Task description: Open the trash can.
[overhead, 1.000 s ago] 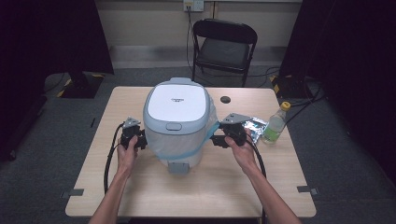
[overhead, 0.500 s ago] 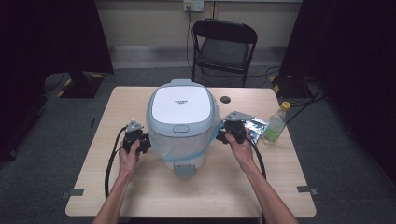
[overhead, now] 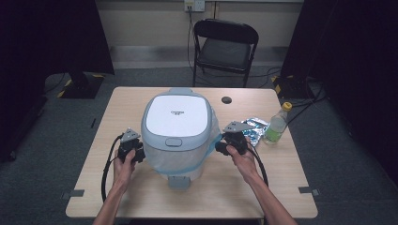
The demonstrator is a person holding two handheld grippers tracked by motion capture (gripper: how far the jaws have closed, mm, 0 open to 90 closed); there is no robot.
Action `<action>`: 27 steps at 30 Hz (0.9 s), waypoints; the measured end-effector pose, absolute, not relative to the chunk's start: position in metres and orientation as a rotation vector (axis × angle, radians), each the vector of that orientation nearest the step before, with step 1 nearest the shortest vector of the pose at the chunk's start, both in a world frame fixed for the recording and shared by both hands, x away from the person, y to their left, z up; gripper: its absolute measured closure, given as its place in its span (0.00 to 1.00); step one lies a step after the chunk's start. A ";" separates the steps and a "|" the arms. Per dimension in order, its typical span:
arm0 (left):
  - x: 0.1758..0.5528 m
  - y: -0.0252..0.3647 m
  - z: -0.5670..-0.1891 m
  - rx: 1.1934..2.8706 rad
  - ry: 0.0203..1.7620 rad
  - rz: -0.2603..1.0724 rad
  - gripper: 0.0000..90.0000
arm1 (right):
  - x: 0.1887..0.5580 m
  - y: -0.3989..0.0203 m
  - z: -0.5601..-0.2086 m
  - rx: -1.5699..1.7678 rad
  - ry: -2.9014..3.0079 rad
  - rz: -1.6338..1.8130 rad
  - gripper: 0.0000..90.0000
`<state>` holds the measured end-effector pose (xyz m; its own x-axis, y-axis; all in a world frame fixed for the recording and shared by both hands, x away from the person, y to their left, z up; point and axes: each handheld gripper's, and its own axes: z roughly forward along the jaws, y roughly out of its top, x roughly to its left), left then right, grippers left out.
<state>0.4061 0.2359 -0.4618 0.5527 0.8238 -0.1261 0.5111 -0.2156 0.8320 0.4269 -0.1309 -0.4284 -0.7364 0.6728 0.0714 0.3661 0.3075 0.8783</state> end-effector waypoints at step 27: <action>0.379 0.261 -0.460 1.880 1.139 0.447 0.75 | 0.417 -0.109 -0.430 0.880 2.337 1.397 0.62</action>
